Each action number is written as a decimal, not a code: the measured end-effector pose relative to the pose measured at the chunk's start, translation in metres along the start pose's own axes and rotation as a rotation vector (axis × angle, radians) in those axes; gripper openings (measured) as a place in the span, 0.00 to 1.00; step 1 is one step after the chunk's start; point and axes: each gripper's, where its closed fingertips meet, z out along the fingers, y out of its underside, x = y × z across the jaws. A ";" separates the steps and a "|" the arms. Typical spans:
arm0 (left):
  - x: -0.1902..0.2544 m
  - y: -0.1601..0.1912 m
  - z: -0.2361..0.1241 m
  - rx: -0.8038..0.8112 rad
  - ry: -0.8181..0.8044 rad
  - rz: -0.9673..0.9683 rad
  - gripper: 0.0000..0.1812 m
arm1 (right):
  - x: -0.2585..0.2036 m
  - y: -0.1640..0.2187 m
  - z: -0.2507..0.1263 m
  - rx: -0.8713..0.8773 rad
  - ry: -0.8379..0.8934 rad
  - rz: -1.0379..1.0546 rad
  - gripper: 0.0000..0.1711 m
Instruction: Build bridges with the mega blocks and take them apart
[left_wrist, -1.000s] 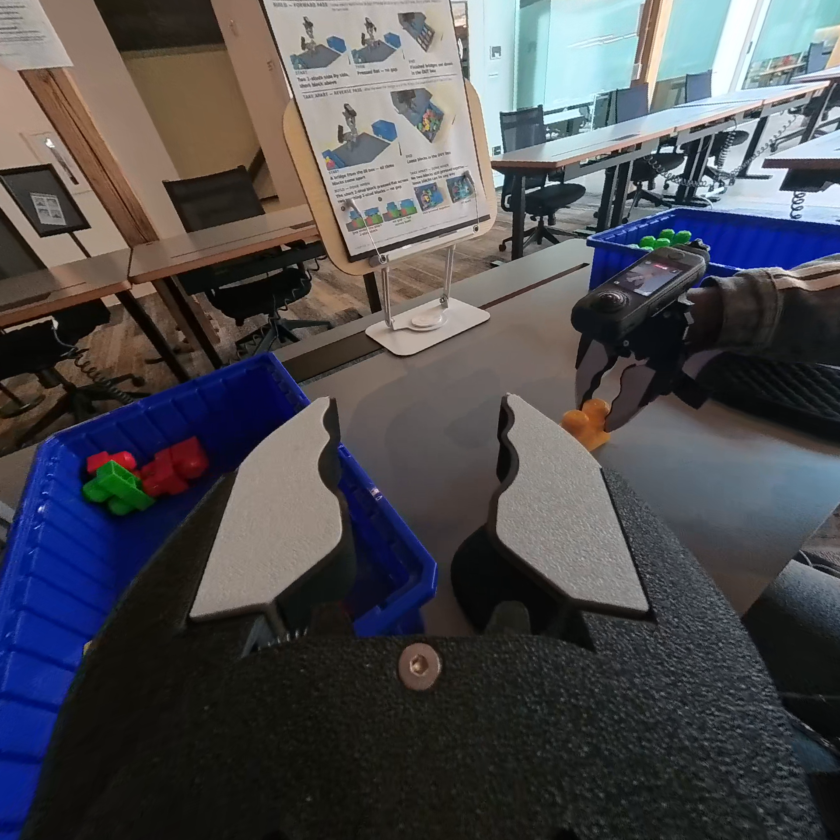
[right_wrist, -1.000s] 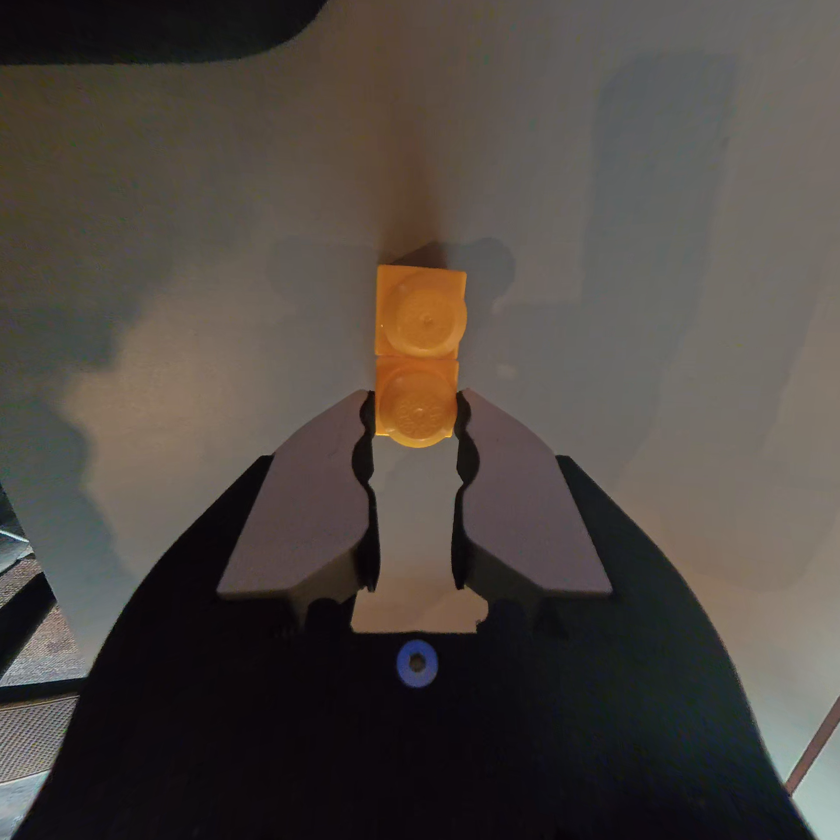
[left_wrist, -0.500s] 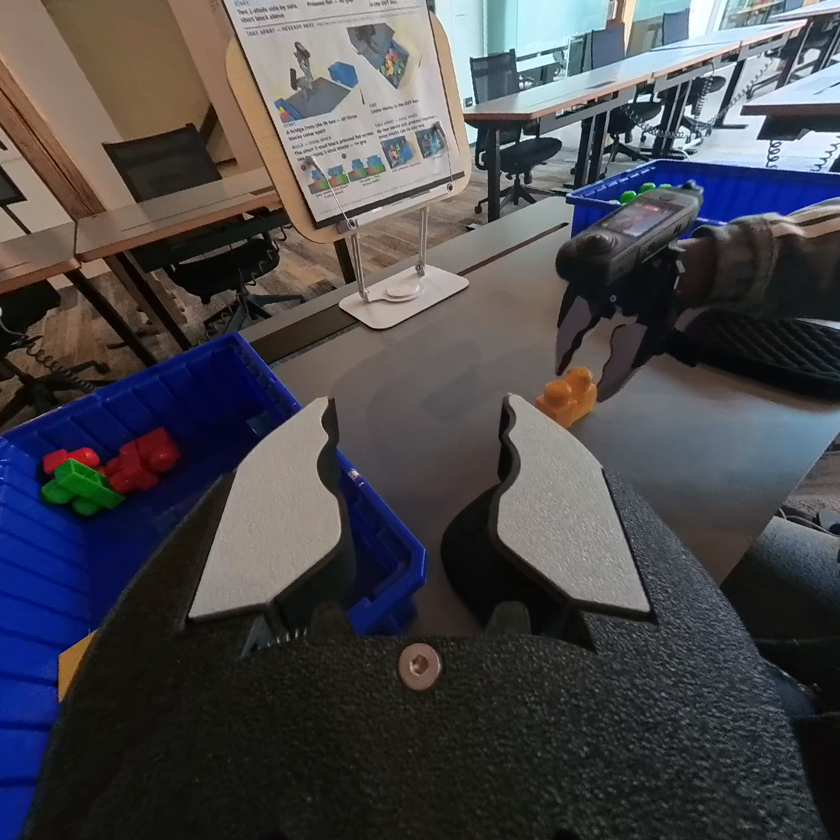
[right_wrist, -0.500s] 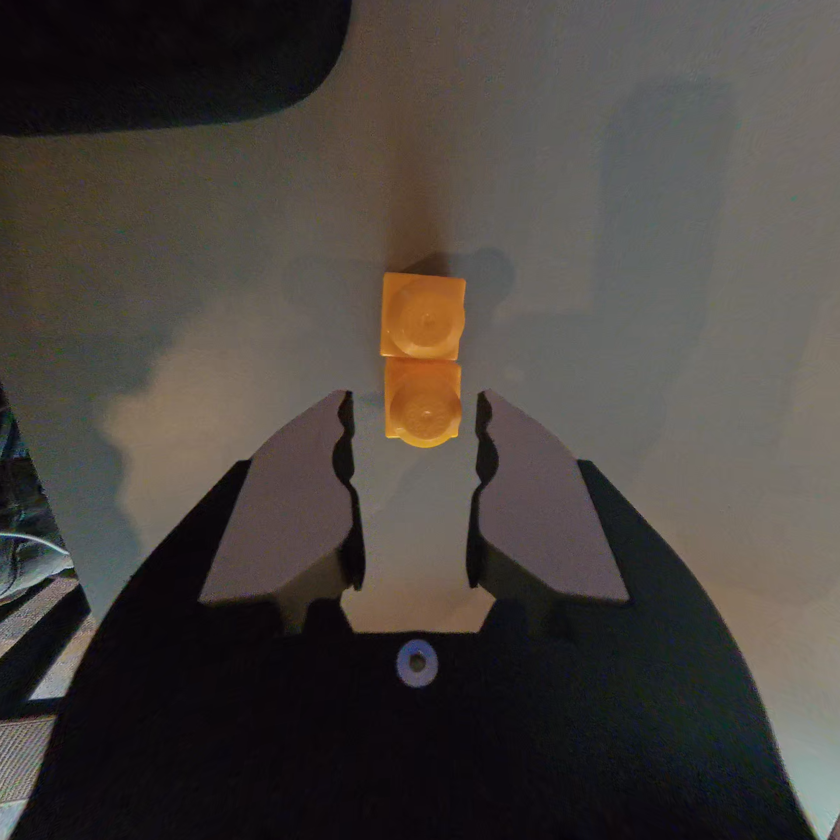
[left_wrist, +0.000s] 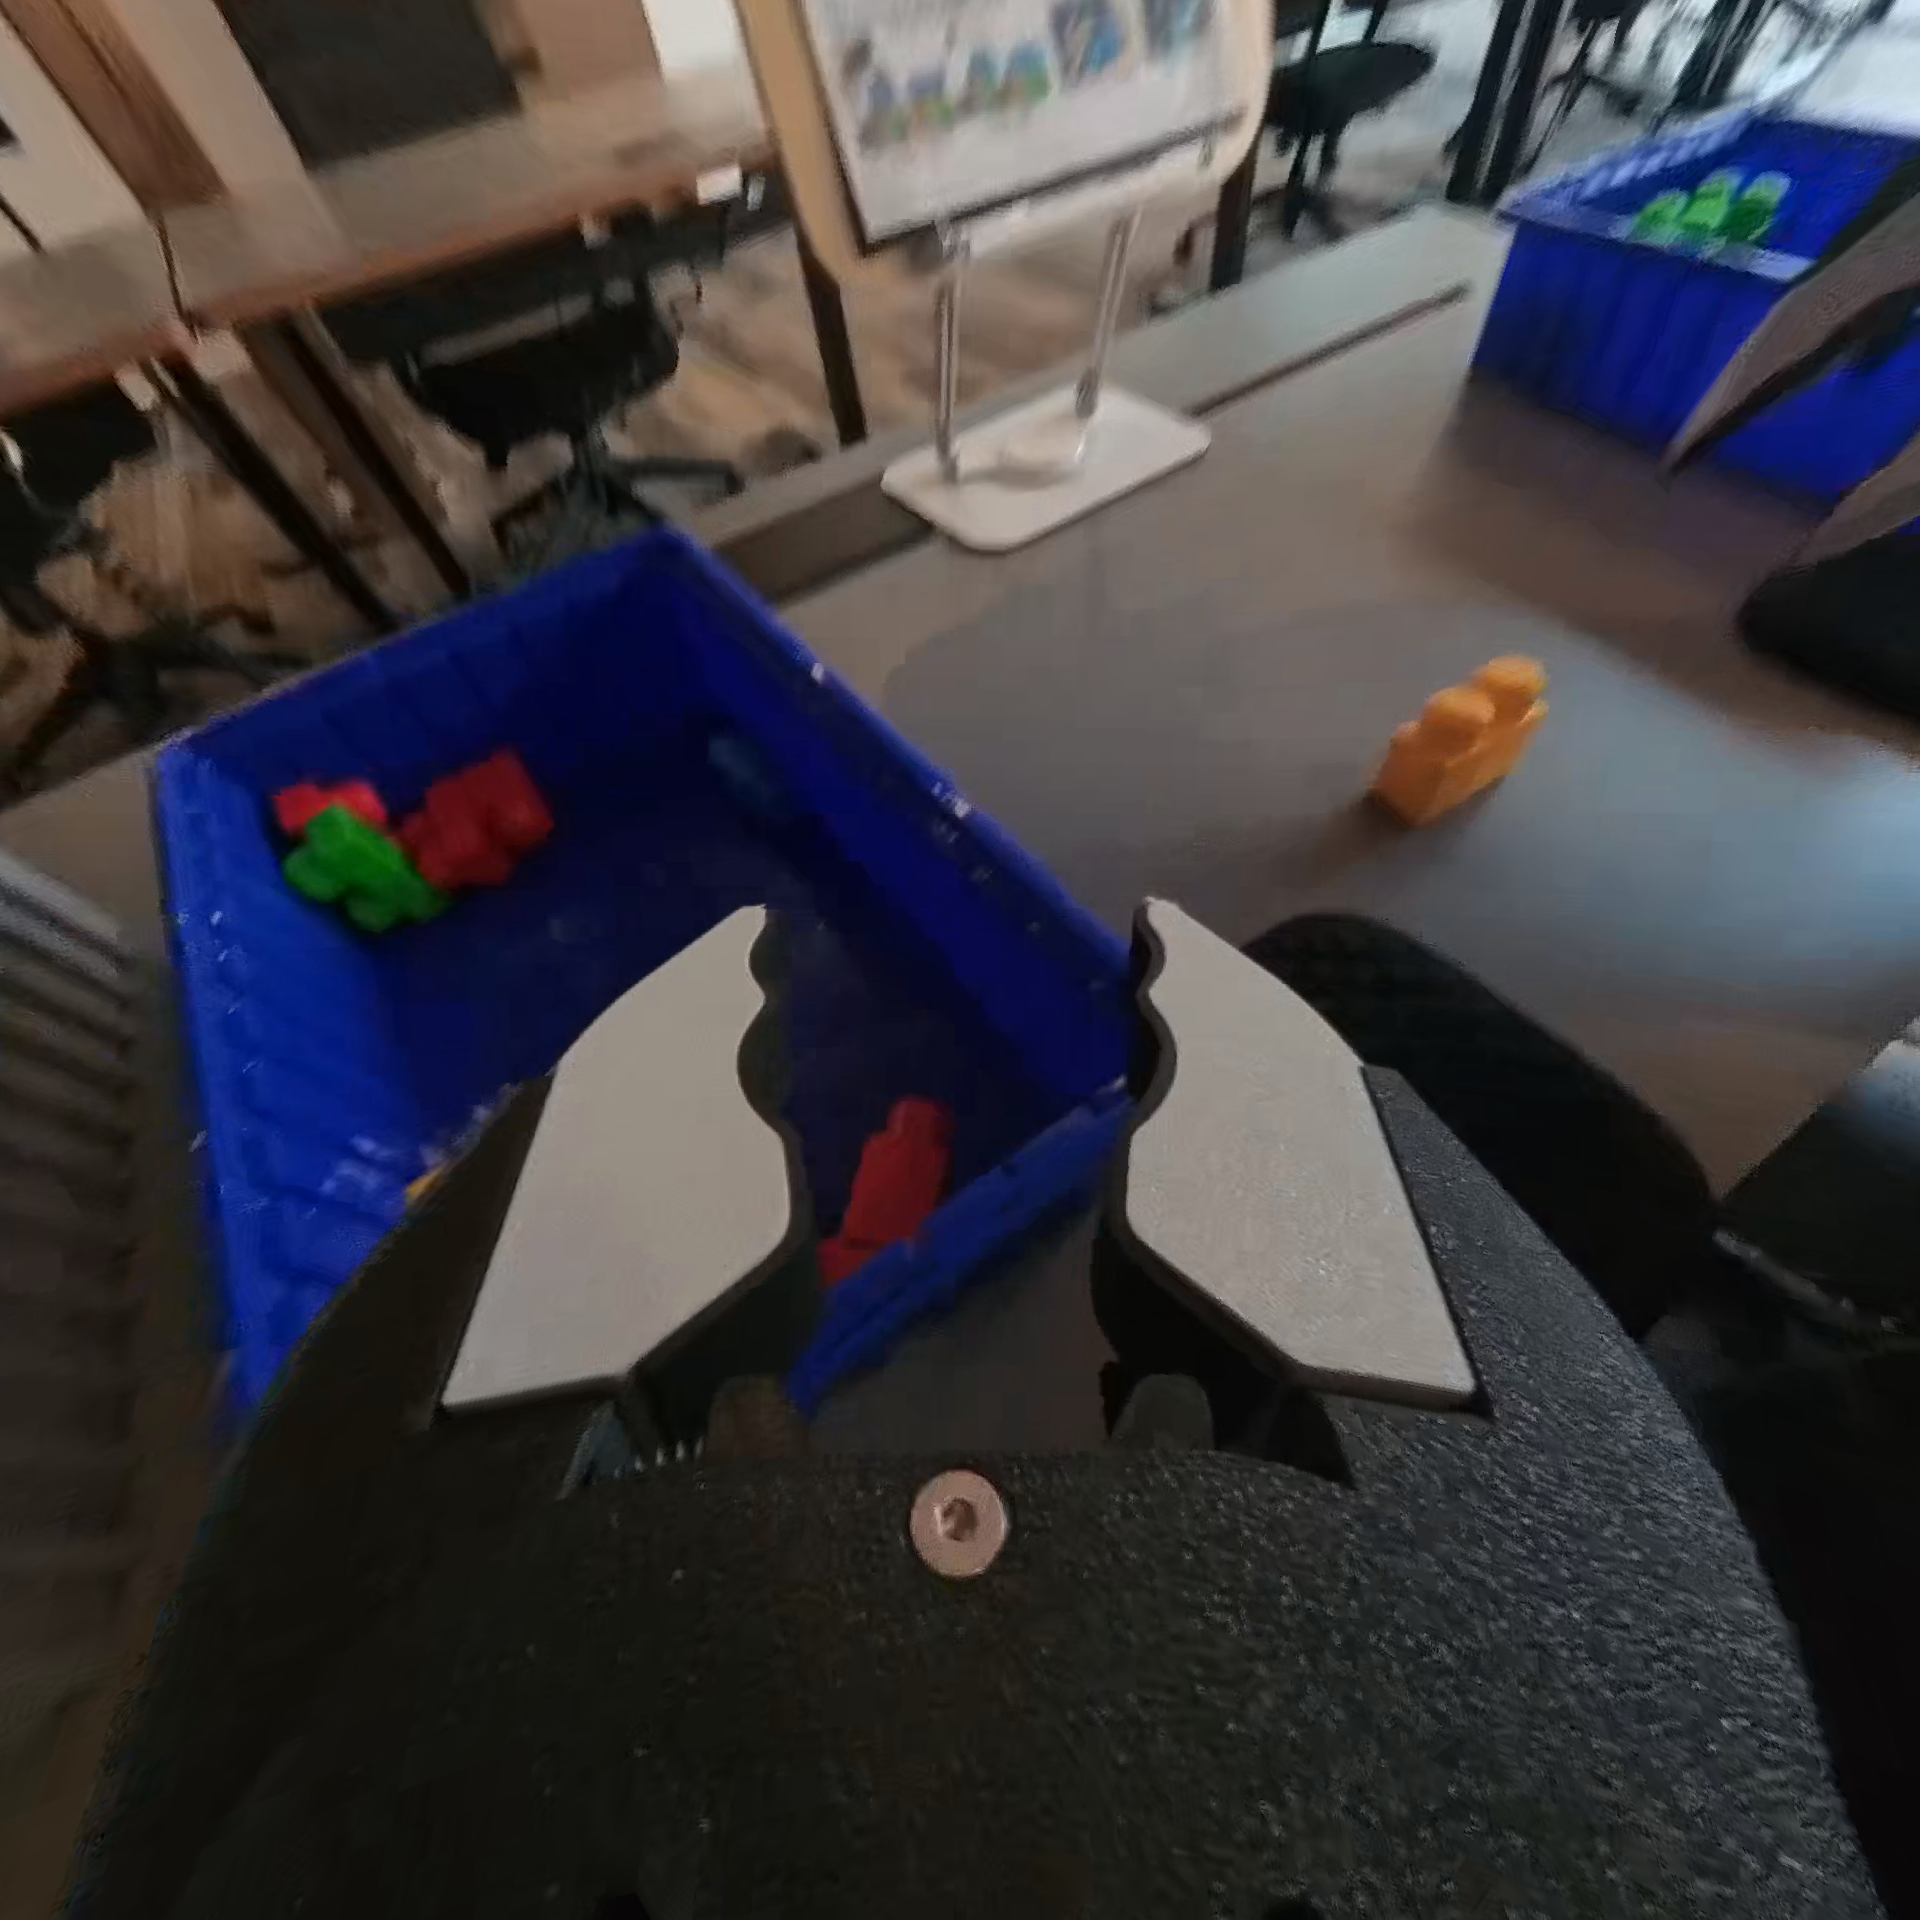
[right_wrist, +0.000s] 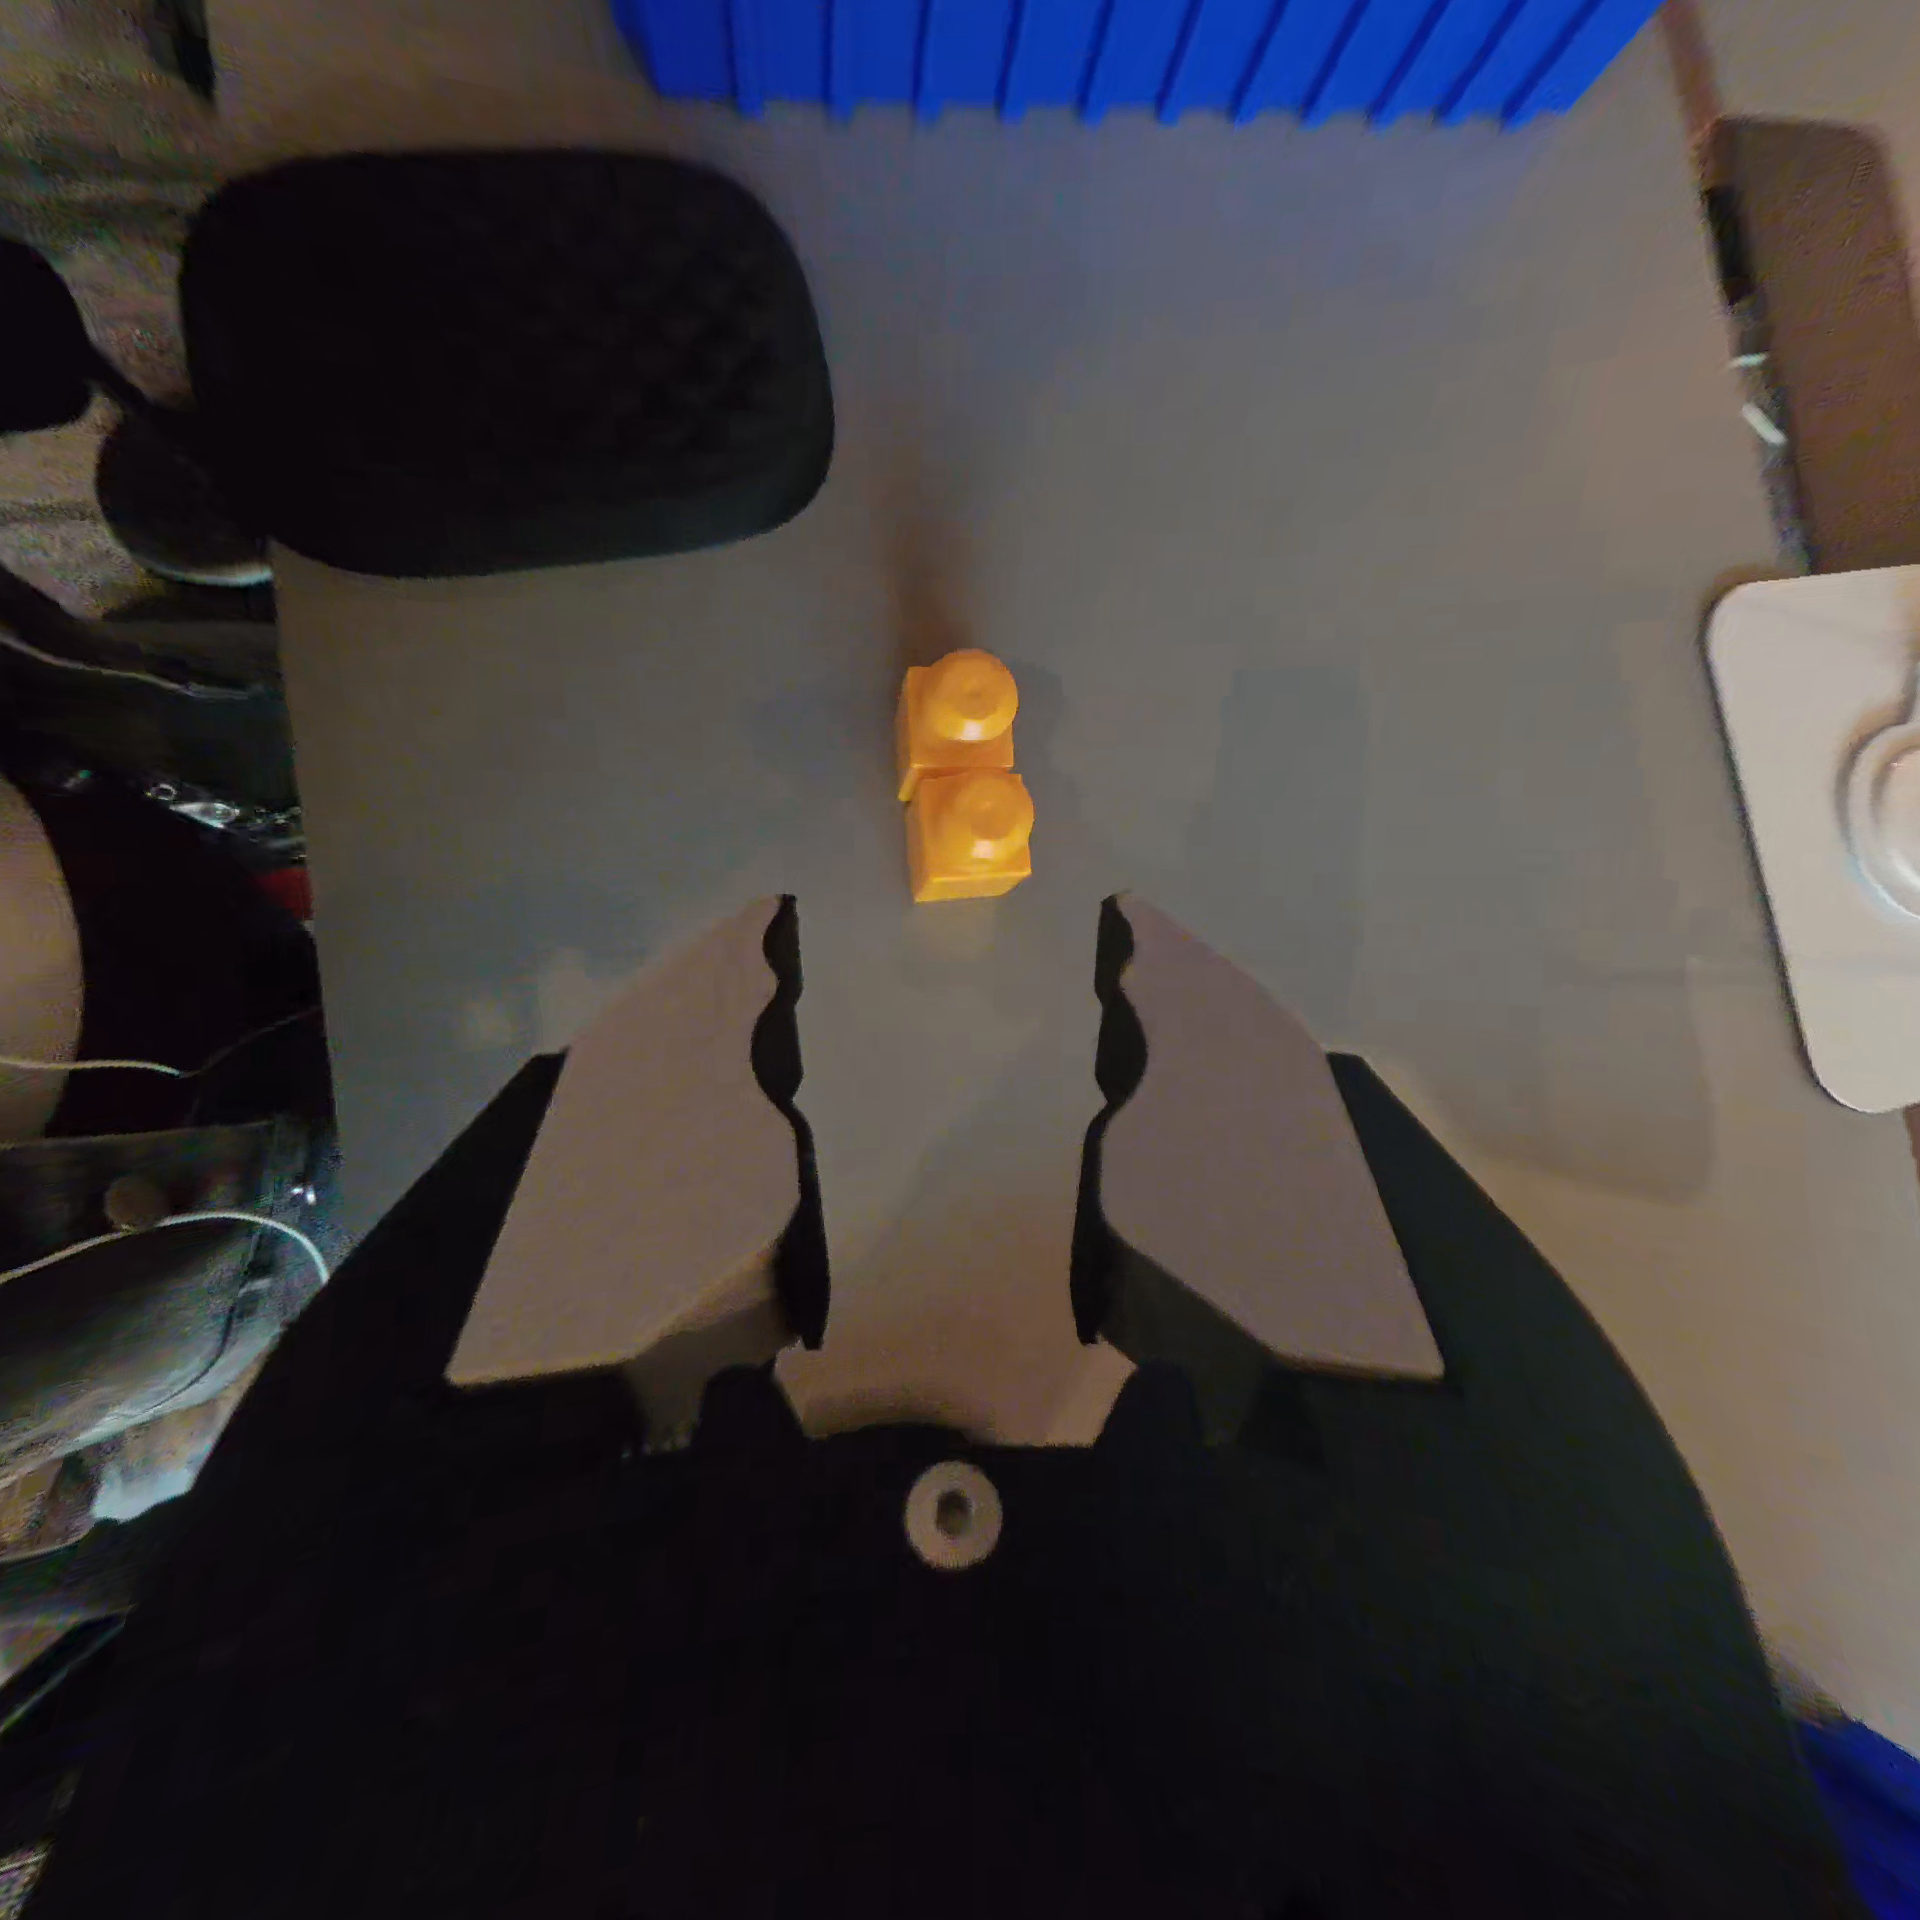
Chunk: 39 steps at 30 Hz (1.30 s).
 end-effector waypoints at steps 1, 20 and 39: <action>-0.009 0.004 0.000 -0.043 -0.006 0.006 0.37 | 0.000 0.001 -0.009 0.022 0.020 0.003 0.32; -0.064 0.069 0.018 -0.684 0.263 0.122 0.33 | 0.017 0.036 -0.092 0.191 0.250 0.106 0.30; -0.104 0.174 0.020 -1.252 0.374 0.307 0.25 | 0.034 0.036 -0.110 0.293 0.303 0.163 0.27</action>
